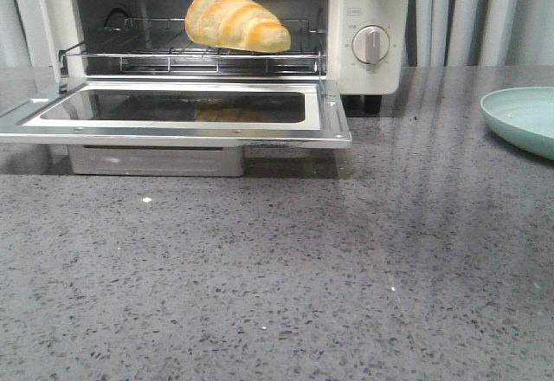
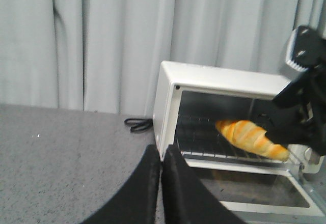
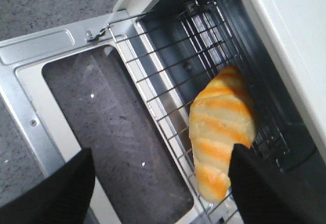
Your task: Put bread in oven
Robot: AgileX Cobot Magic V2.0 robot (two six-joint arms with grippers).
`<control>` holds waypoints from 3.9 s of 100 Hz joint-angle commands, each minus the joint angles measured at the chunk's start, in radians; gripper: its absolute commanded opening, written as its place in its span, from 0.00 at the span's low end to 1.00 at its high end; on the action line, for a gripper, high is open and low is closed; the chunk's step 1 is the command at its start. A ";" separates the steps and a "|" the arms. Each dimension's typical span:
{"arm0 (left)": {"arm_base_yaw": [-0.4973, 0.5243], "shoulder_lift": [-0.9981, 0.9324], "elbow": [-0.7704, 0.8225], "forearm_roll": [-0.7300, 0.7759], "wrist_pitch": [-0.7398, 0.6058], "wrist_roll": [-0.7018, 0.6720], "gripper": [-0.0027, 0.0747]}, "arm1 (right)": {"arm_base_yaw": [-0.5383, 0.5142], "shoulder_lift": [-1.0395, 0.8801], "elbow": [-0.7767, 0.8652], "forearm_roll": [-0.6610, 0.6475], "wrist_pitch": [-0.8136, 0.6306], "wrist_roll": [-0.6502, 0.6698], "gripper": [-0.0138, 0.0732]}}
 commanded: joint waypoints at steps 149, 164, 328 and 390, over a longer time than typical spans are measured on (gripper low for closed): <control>0.231 -0.026 0.416 0.023 -0.439 -0.004 0.01 | -0.222 -0.606 0.372 -0.052 0.171 0.179 0.45; 0.231 -0.026 0.416 0.023 -0.439 -0.004 0.01 | -0.272 -0.651 0.440 -0.052 0.171 0.216 0.40; 0.231 -0.026 0.416 0.023 -0.439 -0.004 0.01 | -0.867 -1.127 1.234 0.263 -0.462 0.259 0.07; 0.231 -0.026 0.416 0.023 -0.439 -0.004 0.01 | -1.126 -1.574 1.696 0.420 -0.952 0.155 0.07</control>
